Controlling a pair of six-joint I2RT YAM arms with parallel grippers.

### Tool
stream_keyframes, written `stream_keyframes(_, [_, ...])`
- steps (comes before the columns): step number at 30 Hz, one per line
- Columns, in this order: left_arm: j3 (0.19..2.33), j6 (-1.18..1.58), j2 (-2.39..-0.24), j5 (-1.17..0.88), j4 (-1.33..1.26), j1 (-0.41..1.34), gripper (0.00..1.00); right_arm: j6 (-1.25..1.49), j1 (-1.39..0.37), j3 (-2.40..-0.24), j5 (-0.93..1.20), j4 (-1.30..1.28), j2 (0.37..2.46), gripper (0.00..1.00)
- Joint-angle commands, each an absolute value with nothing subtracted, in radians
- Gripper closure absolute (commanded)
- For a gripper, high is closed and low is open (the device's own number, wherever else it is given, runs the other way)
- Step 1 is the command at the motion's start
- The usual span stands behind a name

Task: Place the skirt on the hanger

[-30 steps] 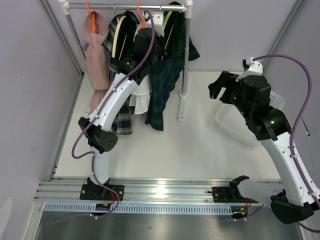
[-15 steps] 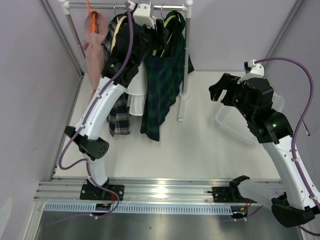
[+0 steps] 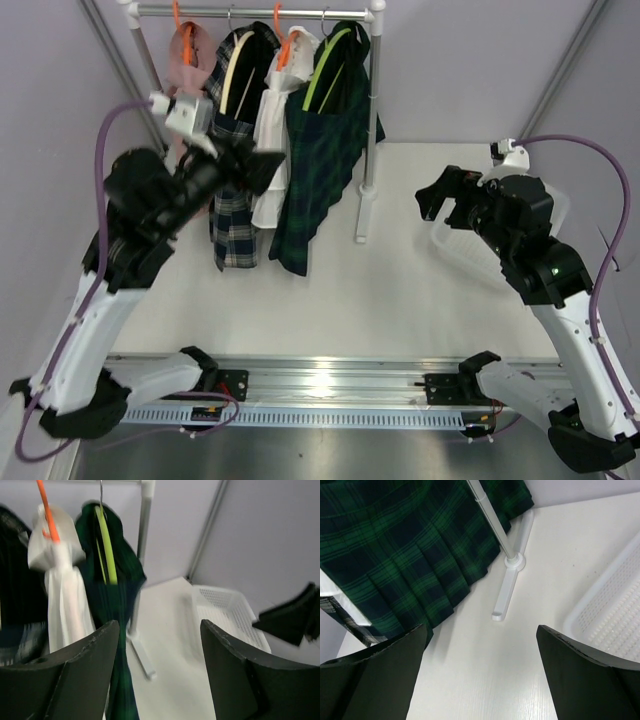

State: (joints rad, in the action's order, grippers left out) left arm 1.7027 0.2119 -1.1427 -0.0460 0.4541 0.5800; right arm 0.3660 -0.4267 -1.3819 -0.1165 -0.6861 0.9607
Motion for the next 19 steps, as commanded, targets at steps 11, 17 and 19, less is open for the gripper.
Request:
stream_keyframes(11, [1.193, 0.192, -0.726, -0.114, 0.632, 0.577, 0.28, 0.425, -0.423, -1.194, -0.146, -0.657, 0.835, 0.01])
stream_keyframes(17, [1.141, 0.172, -0.672, -0.138, 0.635, 0.578, 0.28, 0.433, -0.422, -1.183, -0.155, -0.666, 0.847, 0.01])
stream_keyframes(19, [1.132, 0.161, -0.67, -0.135, 0.643, 0.578, 0.28, 0.431, -0.422, -1.187, -0.158, -0.66, 0.847, 0.01])
